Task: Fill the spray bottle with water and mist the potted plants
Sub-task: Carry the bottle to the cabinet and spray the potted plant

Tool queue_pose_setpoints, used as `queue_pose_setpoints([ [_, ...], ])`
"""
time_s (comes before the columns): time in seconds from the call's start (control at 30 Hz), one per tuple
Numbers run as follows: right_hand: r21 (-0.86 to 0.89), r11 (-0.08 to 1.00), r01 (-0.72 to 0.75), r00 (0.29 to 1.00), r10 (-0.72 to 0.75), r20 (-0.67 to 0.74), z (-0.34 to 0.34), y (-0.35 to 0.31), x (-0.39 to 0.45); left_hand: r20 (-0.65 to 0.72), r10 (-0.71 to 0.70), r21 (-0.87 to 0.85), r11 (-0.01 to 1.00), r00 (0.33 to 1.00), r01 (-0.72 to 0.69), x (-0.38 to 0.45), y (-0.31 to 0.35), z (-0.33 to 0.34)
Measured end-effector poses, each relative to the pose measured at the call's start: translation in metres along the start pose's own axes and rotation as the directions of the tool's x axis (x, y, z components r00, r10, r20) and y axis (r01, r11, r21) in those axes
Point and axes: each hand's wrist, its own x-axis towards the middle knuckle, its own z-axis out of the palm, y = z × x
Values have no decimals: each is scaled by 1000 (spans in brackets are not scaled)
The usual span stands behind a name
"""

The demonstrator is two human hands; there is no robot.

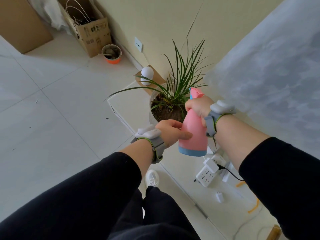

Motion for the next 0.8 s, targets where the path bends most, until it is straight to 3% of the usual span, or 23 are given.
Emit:
queue_pose_setpoints([
  [0.17, 166, 983, -75, 996, 67, 51, 27, -1, -1, -36, -48, -37, 998, 998, 46, -2, -20, -14],
  [0.37, 187, 980, -71, 991, 49, 121, 54, -7, 4, -56, -84, -62, 995, 995, 81, -1, -37, -34],
  [0.63, -30, 998, -53, 994, 56, 98, 87, -22, 4, -80, -121, -86, 990, 990, 114, 0, -50, -61],
  [0.8, 230, 961, -151, 985, 127, 117, 104, -22, 5, -76, -134, -59, 990, 988, 130, 3, -60, -71],
])
